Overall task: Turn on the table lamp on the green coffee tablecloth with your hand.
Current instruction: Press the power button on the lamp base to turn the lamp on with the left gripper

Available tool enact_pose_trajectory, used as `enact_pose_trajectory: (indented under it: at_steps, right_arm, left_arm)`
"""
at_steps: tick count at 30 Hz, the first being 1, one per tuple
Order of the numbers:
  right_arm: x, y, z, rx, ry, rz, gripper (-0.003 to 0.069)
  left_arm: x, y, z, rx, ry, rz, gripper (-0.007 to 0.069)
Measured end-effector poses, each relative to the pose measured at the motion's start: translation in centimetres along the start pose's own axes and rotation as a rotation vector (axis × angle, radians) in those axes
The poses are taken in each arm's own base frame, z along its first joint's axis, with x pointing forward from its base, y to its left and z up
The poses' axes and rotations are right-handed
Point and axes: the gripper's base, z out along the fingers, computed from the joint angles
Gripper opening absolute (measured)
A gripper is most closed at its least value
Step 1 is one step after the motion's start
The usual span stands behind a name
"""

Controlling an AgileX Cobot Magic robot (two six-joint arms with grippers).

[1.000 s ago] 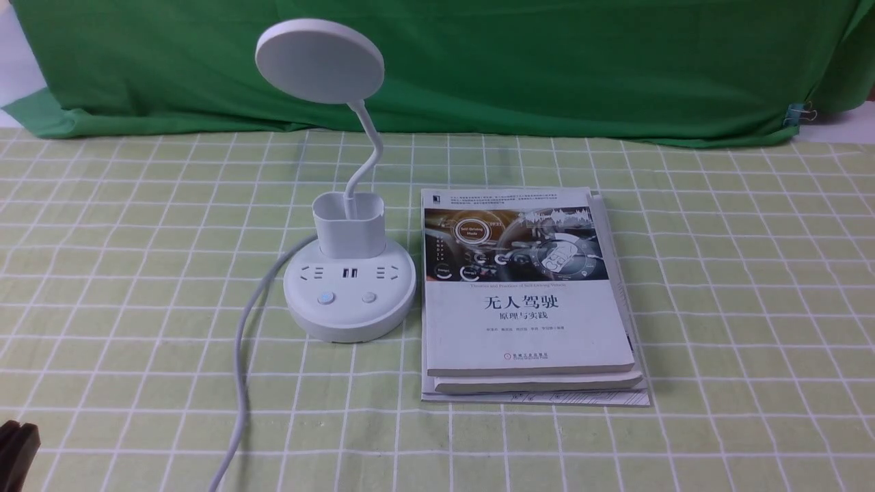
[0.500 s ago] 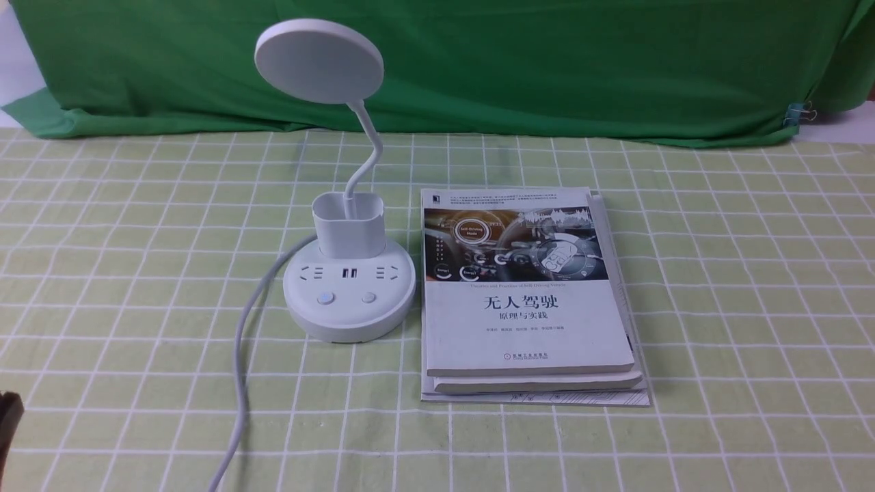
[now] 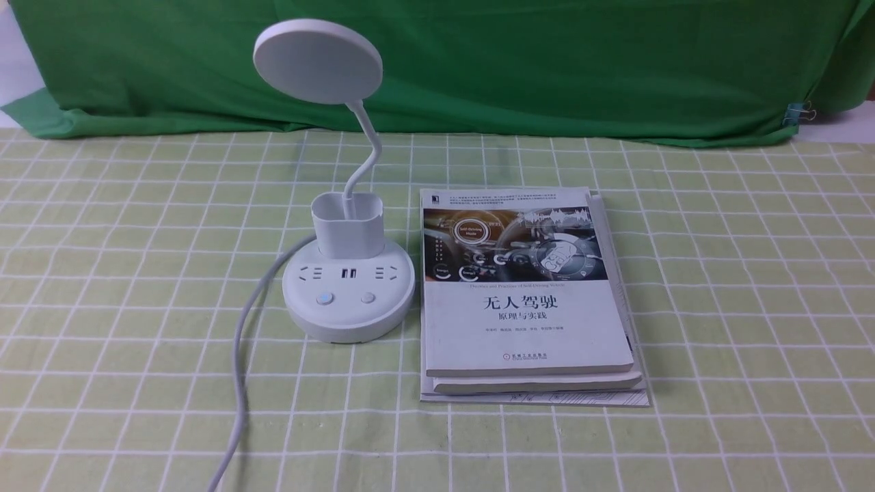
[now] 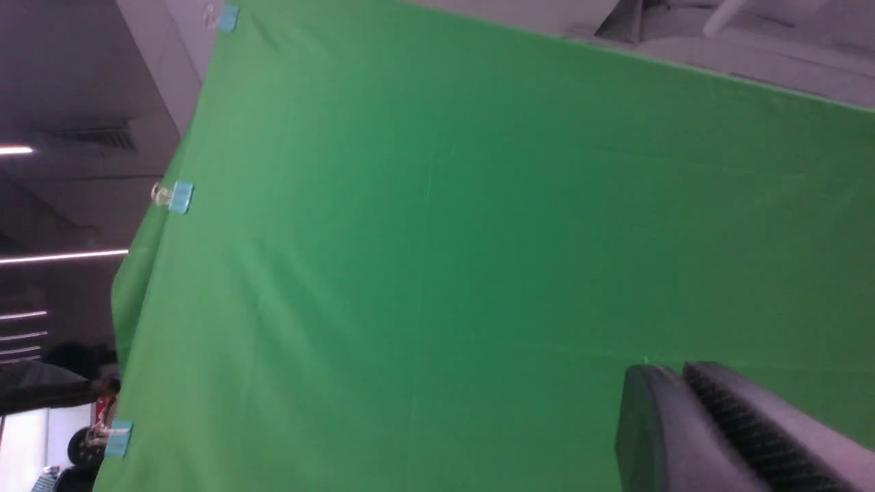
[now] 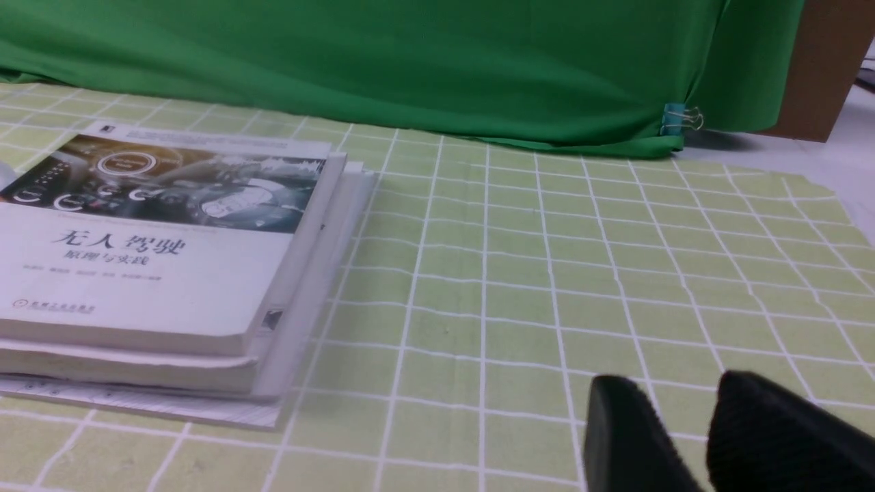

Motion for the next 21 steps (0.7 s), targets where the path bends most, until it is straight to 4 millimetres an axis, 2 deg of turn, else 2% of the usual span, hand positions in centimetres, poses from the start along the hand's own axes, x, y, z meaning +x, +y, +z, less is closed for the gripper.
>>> enact_pose_trajectory:
  at_steps: [2, 3, 4, 6, 7, 8, 9, 13, 14, 17, 21]
  right_arm:
    - [0.0, 0.0, 0.0, 0.0, 0.0, 0.0, 0.0245]
    - [0.0, 0.0, 0.0, 0.0, 0.0, 0.0, 0.0245]
    - [0.0, 0.0, 0.0, 0.0, 0.0, 0.0, 0.0245]
    - [0.0, 0.0, 0.0, 0.0, 0.0, 0.0, 0.0245]
    - [0.0, 0.0, 0.0, 0.0, 0.0, 0.0, 0.0245]
    - [0.0, 0.0, 0.0, 0.0, 0.0, 0.0, 0.0245]
    - [0.0, 0.0, 0.0, 0.0, 0.0, 0.0, 0.0245]
    - [0.0, 0.0, 0.0, 0.0, 0.0, 0.0, 0.0245]
    - [0.0, 0.0, 0.0, 0.0, 0.0, 0.0, 0.0245]
    - [0.0, 0.0, 0.0, 0.0, 0.0, 0.0, 0.0245]
    - [0.0, 0.0, 0.0, 0.0, 0.0, 0.0, 0.0245]
  left_arm:
    - [-1.8, -0.3, 1.1, 0.006, 0.005, 0.007, 0.0019]
    - [-3.1, -0.5, 2.8, 0.007, 0.069, 0.015, 0.0019]
    - [-3.7, -0.6, 3.4, 0.007, 0.084, 0.015, 0.0019]
    - [-4.3, -0.8, 5.6, 0.0, 0.232, 0.016, 0.0019]
    - [-3.9, -0.8, 6.6, -0.006, 0.33, 0.014, 0.0019]
    - [-3.4, -0.7, 7.1, -0.01, 0.383, 0.014, 0.0019]
    - [-1.8, -0.7, 8.1, -0.021, 0.56, 0.016, 0.0019]
    - [2.8, -0.1, 9.2, -0.017, 0.921, 0.129, 0.0019]
    - [3.1, -0.1, 9.2, -0.015, 0.937, 0.139, 0.0019]
    - [6.0, 0.2, 10.5, -0.016, 1.049, 0.143, 0.0019]
    - [9.2, 0.1, 12.1, -0.07, 1.099, -0.028, 0.0019]
